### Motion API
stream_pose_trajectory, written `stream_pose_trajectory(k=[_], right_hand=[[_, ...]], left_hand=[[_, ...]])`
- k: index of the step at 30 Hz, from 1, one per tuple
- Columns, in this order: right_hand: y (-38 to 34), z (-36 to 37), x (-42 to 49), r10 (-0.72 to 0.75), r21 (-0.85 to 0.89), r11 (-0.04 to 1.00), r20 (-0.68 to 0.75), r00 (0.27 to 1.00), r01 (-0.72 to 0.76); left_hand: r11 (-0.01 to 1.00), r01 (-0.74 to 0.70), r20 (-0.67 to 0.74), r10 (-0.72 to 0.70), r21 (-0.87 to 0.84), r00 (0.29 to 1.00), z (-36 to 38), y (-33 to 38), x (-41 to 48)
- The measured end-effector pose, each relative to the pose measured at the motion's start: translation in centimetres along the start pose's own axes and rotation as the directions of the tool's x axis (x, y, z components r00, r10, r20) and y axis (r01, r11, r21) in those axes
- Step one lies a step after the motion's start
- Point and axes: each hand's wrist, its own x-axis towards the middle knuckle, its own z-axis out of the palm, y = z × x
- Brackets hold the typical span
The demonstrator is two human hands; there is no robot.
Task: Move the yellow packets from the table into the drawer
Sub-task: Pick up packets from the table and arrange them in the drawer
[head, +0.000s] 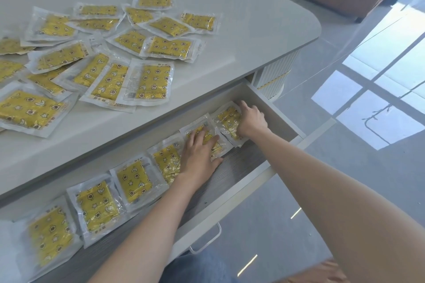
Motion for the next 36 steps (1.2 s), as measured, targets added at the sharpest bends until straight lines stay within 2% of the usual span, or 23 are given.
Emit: stream_pose_trajectory(k=[3, 7, 16, 21, 24, 31, 36], right_hand=[[0.1, -0.2, -0.4, -0.014, -0.117, 0.993, 0.031, 0.999, 0.018], [0.3, -0.2, -0.4, -0.010, -0.141, 0.990, 0.149, 0.989, 0.032], [0.1, -0.1, -0.3, -0.034, -0.187, 0.980, 0.141, 0.989, 0.060], [-0.9, -1.2, -1.5, -0.114, -0.289, 0.949, 0.056, 0.992, 0.125], [-1.6, -2.6, -2.2, -0.113, -0.253, 0.959, 0.059, 0.992, 0.124], [-2.0, -5.7, -6.4, -0.109, -0.129, 0.984, 0.093, 0.990, 0.121], [-2.5, -7.5, -10.6, -0.151, 0.037, 0.988, -0.009, 0.989, 0.151]], left_hand=[[1.000, -0.003, -0.001, 0.003, 0.001, 1.000, 0.0, 0.1, -0.1], [1.000, -0.010, -0.015, 0.010, 0.000, 1.000, 0.0, 0.0, 0.0], [0.999, -0.015, -0.012, 0.015, 0.039, 1.000, 0.1, 0.0, 0.2], [0.997, -0.027, 0.047, 0.024, 0.070, 0.999, -0.5, 0.0, 0.0], [0.998, -0.024, 0.049, 0.021, 0.061, 0.999, -1.4, -0.2, -0.4], [0.997, -0.012, -0.004, 0.012, -0.079, 1.000, -4.4, -0.5, -3.4], [0.988, -0.037, -0.015, 0.035, -0.149, 0.999, -7.4, -0.6, -6.5]])
